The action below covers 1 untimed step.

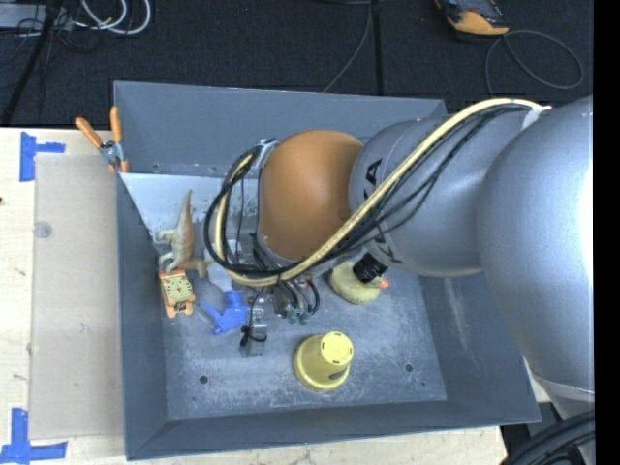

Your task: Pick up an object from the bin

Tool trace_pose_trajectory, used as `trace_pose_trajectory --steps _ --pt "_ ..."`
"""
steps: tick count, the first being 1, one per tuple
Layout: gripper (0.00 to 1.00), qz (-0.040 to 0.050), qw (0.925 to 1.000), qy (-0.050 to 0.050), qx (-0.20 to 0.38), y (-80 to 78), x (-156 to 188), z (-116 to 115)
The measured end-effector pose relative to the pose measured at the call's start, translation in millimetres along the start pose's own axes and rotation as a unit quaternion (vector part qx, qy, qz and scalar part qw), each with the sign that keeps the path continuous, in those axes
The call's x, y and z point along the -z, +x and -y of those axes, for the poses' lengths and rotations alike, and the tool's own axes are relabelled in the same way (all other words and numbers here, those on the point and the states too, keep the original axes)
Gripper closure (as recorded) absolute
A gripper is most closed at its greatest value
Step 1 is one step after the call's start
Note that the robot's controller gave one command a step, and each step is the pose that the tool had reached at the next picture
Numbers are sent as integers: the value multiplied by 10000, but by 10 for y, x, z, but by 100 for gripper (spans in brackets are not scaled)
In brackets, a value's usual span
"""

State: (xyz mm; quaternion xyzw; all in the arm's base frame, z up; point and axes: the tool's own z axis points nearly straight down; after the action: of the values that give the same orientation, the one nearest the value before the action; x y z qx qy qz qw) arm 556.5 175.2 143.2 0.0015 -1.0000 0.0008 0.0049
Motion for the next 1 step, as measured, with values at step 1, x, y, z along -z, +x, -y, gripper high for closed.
trace_pose_trajectory --steps 1 --pt "0 37 10000 -6 -23 -19 45 10"
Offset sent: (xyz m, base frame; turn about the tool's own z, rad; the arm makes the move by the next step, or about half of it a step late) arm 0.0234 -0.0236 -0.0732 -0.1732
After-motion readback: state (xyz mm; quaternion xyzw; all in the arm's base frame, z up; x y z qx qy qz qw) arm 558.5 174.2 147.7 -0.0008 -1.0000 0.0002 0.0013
